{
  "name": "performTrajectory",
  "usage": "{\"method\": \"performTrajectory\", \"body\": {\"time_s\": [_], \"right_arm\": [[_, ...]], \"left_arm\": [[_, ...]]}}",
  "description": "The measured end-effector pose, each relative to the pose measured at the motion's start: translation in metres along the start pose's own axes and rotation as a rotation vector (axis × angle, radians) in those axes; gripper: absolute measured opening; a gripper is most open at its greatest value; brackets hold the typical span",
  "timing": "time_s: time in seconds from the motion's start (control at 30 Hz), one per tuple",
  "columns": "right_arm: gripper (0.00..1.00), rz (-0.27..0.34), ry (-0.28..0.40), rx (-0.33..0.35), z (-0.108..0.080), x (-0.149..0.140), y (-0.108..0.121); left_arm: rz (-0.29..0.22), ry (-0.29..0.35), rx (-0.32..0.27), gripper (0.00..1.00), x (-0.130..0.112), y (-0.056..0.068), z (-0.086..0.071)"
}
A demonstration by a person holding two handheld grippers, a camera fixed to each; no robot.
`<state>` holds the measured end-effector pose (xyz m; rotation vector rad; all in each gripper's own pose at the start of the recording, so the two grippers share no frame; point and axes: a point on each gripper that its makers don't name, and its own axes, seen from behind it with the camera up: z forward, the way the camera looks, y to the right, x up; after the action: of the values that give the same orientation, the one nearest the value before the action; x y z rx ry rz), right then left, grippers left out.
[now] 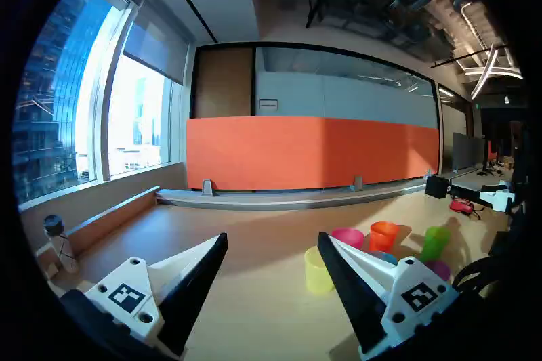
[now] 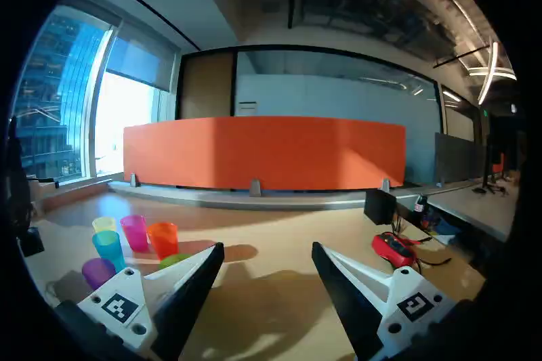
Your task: Pour water
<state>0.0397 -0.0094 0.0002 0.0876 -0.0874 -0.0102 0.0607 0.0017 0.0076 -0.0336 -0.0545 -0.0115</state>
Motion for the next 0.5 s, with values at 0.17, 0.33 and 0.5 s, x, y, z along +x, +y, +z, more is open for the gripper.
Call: {"method": "performTrajectory", "body": {"time_s": [0.17,0.33,0.5], "right_arm": [[1.0,0.006,0.008,0.026,-0.001,0.037,0.003],[1.0,0.003,0.027,0.047,-0.003,0.074,0.006],[1.0,0.015,0.038,0.075,-0.004,0.108,0.005]], "left_arm": [[-0.006,0.006,-0.019,0.99,0.035,-0.001,0.0],[0.004,0.013,-0.027,0.99,0.071,-0.001,-0.001],[0.006,0.015,-0.051,0.99,0.103,0.002,0.002]]}}
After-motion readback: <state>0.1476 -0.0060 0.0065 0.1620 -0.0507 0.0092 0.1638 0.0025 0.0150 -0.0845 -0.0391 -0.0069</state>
